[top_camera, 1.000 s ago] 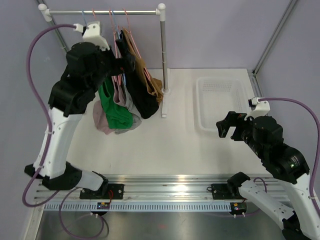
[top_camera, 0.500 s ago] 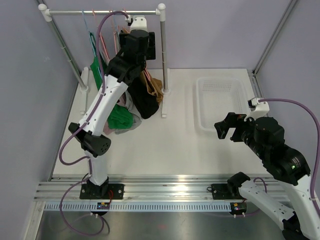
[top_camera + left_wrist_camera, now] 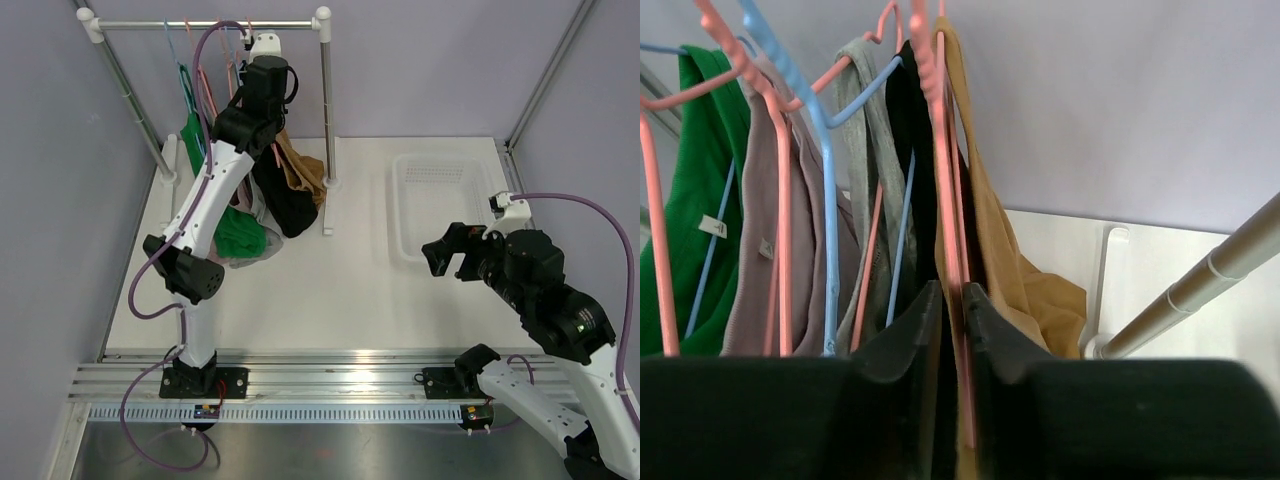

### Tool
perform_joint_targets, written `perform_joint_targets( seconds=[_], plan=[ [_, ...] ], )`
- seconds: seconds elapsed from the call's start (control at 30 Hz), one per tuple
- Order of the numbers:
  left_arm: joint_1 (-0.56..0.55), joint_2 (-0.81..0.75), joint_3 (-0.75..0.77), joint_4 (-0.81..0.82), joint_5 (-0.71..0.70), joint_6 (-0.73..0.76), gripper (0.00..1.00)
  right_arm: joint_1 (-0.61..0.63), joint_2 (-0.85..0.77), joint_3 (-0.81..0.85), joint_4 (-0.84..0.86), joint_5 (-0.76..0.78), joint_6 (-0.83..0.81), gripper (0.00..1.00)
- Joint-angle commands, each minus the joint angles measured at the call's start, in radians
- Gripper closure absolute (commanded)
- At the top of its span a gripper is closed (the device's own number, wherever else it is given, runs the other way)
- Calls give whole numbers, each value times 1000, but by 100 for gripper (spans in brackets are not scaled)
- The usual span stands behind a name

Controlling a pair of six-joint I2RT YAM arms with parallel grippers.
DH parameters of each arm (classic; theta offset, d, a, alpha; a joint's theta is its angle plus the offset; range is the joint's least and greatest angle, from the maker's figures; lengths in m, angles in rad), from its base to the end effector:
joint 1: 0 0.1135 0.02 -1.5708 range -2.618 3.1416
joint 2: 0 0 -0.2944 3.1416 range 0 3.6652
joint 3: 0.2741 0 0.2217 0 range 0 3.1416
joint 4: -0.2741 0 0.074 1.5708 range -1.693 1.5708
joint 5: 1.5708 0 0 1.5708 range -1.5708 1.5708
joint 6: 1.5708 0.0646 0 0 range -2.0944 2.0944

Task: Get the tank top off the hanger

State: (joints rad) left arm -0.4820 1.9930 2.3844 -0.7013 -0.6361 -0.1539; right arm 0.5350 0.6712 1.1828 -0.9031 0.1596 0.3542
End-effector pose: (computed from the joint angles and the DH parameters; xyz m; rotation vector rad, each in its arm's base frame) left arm 0.4032 -0.1676 0.4805 -0.1305 1.8165 0.1498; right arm 0.0685 0.0287 0.4008 -0.0732 1.9802 0.4265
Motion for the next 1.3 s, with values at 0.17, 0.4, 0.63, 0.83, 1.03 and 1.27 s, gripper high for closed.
perform_joint_targets(
  seconds=[0.17,0.4,0.63,0.83,1.03,1.27],
  plan=[
    [32,3,58,48,53,-13,95,5,19,-2,59,-38,-7,2],
    [39,-45,56,59,122,-42,100,5,27,11,67,-42,-12,2],
    [40,-121,56,105,211,-65,100,5,27,26,67,-46,-11,2],
    [39,-181,26,103,253,-91,100,3,21,52,55,-38,-15,2],
    [39,-235,-30,137,286,-107,100,5,14,64,46,-38,-17,2],
    [10,-301,-83,115,303,-128,100,5,14,70,46,-38,-27,2]
  ],
)
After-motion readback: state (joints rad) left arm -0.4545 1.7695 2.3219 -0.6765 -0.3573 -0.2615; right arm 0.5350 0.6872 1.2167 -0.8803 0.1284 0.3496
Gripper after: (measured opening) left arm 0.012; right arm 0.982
